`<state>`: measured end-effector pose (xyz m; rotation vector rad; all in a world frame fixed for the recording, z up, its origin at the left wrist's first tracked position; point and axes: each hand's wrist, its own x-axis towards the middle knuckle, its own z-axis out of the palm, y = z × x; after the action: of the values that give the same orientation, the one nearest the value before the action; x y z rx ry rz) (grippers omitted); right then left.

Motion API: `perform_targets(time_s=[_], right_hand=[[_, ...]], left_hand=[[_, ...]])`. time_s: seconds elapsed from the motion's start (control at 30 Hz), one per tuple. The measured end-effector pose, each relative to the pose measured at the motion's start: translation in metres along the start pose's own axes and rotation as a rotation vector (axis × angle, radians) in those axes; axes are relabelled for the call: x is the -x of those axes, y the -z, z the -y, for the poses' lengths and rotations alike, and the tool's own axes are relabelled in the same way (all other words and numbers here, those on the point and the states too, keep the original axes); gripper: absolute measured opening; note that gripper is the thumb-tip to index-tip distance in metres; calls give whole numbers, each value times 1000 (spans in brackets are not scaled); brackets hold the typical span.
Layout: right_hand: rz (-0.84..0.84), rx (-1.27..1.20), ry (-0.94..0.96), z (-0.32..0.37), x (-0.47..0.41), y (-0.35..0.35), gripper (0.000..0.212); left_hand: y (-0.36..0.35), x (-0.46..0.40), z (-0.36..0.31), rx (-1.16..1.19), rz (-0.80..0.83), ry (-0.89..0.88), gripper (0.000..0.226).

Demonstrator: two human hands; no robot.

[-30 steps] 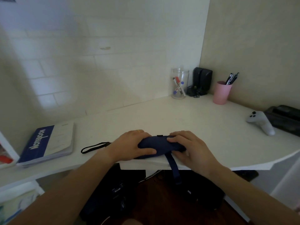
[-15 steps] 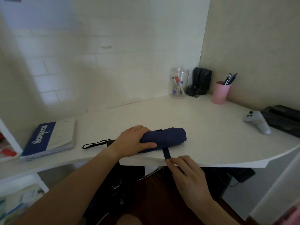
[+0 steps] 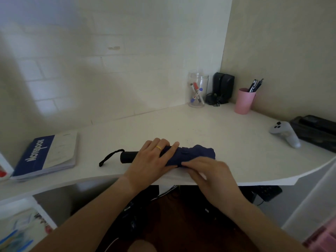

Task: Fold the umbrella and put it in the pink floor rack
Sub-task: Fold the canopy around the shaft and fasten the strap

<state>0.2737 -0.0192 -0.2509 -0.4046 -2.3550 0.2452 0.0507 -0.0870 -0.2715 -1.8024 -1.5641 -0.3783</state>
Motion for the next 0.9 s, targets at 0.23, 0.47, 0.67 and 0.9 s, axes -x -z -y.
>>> perform_targets(time_s=[0.23,0.47,0.67,0.9], right_hand=[[30,-270,-239,-17,-40,13,13],[150,-339,-445,-35,-74,9,7],[275,-384,-537,-39,-87,13,14],[380,-346,-511,-37,-94,23,10]], left_hand=[[2,5,-2,11,35,17,58],[-1,6,-3,35,85,40,57],[2,6,-6,29,63,51,52],[12,-1,-4,12,40,52,43]])
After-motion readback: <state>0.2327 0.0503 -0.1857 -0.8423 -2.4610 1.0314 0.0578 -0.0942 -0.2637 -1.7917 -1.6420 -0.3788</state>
